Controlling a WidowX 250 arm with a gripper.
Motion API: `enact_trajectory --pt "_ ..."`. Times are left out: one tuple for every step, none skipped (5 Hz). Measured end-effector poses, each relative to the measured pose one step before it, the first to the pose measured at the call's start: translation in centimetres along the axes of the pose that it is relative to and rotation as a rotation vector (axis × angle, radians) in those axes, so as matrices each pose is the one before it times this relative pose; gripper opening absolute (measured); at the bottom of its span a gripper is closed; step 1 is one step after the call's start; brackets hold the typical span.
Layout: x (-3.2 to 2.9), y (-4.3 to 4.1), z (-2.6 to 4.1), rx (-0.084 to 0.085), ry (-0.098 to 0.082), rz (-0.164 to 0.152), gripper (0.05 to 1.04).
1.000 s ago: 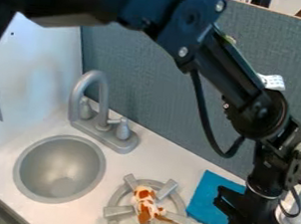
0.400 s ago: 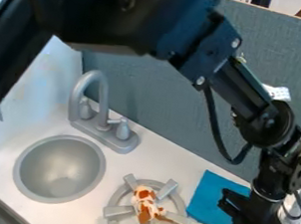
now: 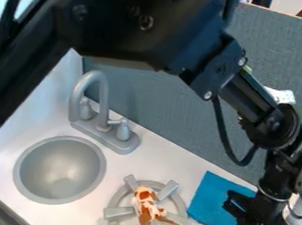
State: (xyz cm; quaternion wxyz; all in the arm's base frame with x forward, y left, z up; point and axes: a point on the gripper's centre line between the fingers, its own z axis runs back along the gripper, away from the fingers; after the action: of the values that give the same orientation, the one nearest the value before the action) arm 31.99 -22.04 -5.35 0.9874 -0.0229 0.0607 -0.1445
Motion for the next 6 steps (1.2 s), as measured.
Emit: enact_trajectory --pt "-0.482 -0.296 -0.517 -0.0351 0.0114 0.0161 0.62" --pt "-0.687 0.57 1.975 -0.0423 -0.05 0.0396 0.899" --pt "-0.76 1.698 3.991 -0.0768 -0.0945 0.0597 1.009" --pt "-1.195 1.317 3.167 -0.0343 -0.0575 0.0247 1.003" --pt "-0.679 2.895 1.47 0.0743 -0.0081 0.0279 1.001" --pt "-0.209 4.164 -0.177 0.1608 -0.0076 0.0374 1.001"
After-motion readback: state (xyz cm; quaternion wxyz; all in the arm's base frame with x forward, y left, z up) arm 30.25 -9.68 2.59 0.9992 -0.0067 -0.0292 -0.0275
